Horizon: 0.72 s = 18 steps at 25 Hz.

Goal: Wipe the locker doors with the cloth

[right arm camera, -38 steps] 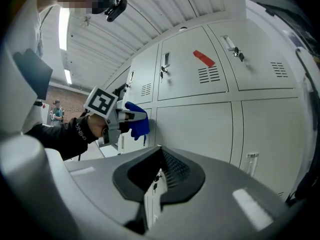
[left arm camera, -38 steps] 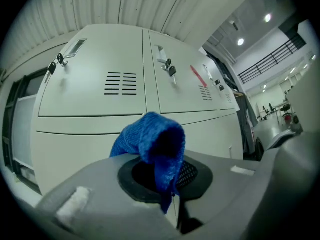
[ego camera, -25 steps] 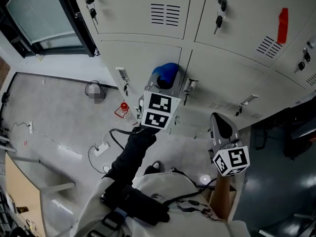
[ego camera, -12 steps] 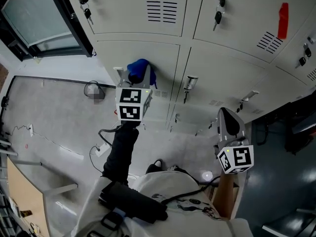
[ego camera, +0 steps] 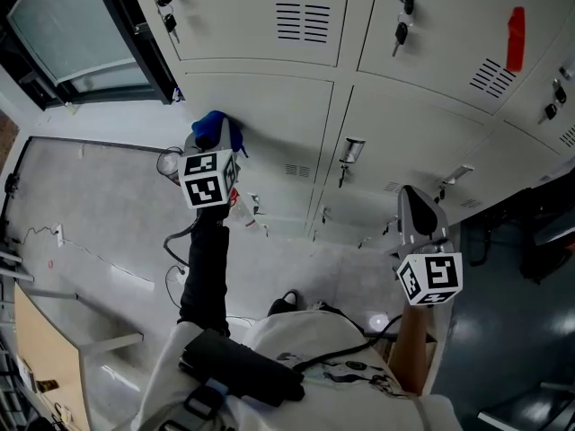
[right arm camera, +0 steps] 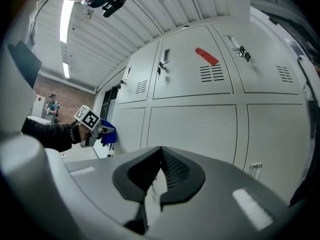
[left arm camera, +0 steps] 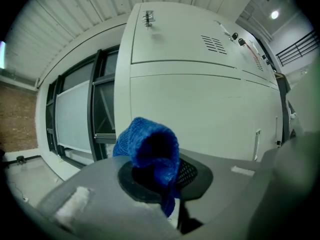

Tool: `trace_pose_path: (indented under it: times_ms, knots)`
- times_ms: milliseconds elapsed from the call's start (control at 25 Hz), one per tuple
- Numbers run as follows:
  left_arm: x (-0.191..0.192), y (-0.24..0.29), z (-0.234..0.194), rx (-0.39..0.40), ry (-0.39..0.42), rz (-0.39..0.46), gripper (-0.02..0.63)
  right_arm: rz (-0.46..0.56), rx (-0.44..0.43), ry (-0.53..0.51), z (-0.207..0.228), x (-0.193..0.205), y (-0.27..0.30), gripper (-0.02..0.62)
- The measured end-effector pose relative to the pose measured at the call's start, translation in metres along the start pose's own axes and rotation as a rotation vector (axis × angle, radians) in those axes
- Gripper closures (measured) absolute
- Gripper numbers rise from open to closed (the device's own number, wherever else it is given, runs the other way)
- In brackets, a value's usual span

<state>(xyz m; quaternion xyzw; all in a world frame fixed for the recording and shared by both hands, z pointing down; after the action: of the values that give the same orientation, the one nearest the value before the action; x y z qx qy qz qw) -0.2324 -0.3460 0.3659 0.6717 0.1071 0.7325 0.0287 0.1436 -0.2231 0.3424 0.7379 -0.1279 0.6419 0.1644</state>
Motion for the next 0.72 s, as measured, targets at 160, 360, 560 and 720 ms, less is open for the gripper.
trace_pose_path:
  times_ms: [160,360,560,720]
  knots:
    - [0.006,-0.019,-0.010,-0.024,-0.031,0.013,0.583,0.017,-0.032,-0.012,-0.012,-0.006,0.005,0.592]
    - [0.014,-0.033,0.037,0.072,-0.029,0.020,0.583,-0.008,-0.058,-0.013,-0.026,0.003,0.010,0.592]
    - [0.020,-0.019,0.134,0.248,0.047,0.018,0.583,-0.021,-0.062,-0.012,-0.032,0.007,0.012,0.592]
    - [0.031,0.003,0.184,0.337,0.089,-0.002,0.583,-0.024,-0.067,-0.021,-0.036,0.008,0.010,0.592]
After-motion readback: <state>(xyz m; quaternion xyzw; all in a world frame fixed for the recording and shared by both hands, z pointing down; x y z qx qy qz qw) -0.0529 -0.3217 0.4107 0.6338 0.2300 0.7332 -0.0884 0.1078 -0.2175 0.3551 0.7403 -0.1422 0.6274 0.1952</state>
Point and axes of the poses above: the fingertips, and each gripper's own axes: y forward along the fingers, z to its right, x out of its underside, the point moved 1 cm from there along -y, backward along the fingers, and after that the axes turned 2 degrees about x, right-handed, at the moved point
